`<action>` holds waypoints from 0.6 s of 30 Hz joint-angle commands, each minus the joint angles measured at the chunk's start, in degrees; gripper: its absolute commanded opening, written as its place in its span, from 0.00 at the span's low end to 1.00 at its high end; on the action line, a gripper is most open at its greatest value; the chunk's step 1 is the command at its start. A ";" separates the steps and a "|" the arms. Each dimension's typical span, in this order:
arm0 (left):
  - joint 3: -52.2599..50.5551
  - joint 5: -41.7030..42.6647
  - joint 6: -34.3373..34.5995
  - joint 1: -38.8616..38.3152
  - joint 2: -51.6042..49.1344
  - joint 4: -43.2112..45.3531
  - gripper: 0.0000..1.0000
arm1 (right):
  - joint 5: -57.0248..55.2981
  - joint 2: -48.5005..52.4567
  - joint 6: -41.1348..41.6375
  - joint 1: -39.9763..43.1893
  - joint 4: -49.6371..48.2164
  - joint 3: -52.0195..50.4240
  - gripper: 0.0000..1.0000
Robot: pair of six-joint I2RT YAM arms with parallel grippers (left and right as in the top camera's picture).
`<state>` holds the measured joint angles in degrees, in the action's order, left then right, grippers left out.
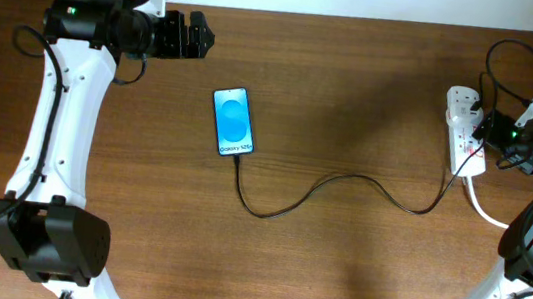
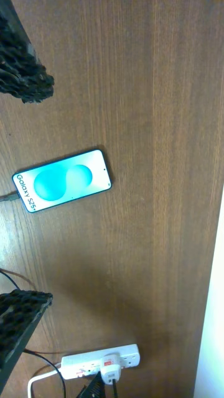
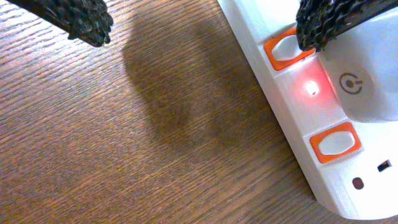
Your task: Plug charger to phone and switch on socket
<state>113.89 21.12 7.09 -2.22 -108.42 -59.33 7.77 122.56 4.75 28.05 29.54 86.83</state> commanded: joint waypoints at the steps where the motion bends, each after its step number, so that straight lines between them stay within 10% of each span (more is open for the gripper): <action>1: 0.33 -0.17 -0.52 0.04 0.59 0.09 0.99 | 6.71 3.74 -1.53 -3.78 1.70 -2.25 0.98; 18: 0.33 -0.17 -0.52 0.04 0.59 0.09 0.99 | -12.39 -25.90 8.52 -0.70 13.14 9.25 0.98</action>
<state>113.89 21.12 7.09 -2.22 -108.42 -59.31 -6.68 102.04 10.11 27.66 42.37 95.46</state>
